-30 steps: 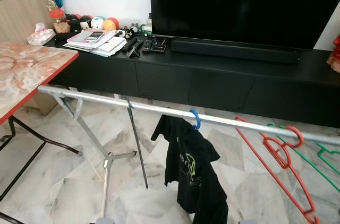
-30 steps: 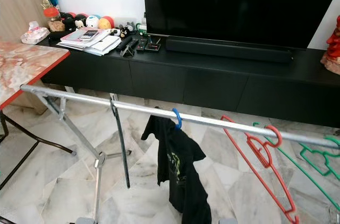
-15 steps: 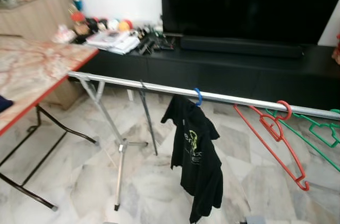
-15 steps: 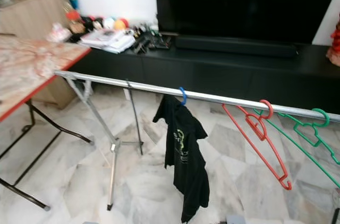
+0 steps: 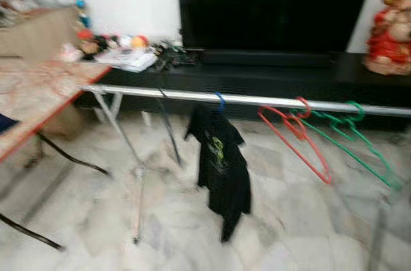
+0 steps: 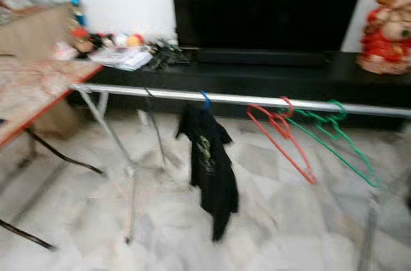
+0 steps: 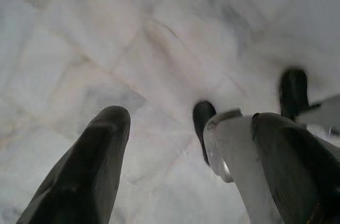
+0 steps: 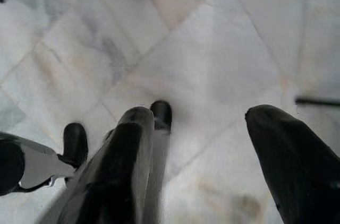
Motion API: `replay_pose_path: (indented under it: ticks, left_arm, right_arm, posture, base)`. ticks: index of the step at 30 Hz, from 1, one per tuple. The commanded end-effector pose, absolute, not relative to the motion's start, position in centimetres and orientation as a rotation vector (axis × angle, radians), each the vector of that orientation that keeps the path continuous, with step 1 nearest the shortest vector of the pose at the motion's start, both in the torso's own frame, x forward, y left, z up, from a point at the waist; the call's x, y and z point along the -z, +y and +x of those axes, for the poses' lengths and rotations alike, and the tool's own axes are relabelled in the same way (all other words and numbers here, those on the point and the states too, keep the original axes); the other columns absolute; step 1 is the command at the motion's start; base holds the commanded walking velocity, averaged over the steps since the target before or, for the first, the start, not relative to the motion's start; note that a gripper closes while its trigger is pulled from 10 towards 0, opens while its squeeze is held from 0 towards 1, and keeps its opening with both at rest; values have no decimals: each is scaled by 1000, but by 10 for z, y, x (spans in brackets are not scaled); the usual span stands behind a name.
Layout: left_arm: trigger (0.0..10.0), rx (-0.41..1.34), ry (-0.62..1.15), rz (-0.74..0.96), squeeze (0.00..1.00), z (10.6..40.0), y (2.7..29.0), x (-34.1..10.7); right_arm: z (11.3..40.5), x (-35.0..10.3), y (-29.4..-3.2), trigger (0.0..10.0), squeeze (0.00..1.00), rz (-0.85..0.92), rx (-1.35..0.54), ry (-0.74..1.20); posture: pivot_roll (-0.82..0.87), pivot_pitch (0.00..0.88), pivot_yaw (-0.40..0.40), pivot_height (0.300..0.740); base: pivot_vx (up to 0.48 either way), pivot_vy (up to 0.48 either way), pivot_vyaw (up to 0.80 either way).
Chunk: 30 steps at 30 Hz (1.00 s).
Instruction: Hang hanger
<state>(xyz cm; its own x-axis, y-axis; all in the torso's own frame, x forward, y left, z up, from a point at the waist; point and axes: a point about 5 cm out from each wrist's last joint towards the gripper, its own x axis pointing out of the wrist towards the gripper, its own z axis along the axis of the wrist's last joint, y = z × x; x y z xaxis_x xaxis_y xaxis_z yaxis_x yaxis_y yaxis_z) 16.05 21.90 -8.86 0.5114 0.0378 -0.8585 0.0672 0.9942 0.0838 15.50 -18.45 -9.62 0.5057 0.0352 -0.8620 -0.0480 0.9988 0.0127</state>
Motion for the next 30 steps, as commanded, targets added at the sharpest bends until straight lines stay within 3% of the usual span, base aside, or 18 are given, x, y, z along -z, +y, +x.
replay_pose_path:
  ticks: [1, 5, 17, 22, 30]
  left_arm:
    - [10000, 37, 1028, 107, 0, 164, 214, 88]
    - [10000, 42, 1031, 111, 0, 162, 215, 89]
    - [10000, 48, 1049, 114, 0, 158, 212, 91]
    - [10000, 52, 1041, 135, 0, 160, 213, 90]
    - [10000, 48, 1048, 130, 0, 160, 208, 91]
  right_arm:
    - [158, 95, -187, 10000, 0, -27, -50, 1034]
    - [158, 95, -189, 10000, 0, -31, -54, 1038]
    - [148, 97, -197, 10000, 0, -48, -45, 1068]
    - [147, 97, -200, 10000, 0, -47, -35, 1070]
    - [149, 97, -199, 10000, 0, -43, -34, 1066]
  posture:
    - [48, 0, -7, 740]
    - [50, 0, -4, 740]
    - [50, 0, -10, 740]
    - [48, 0, -8, 740]
    - [50, 1, -6, 740]
  base:
    - [0, 0, -800]
    - [0, 0, -800]
    - [0, 0, 0]
    - [0, 0, -800]
    - [0, -324, -800]
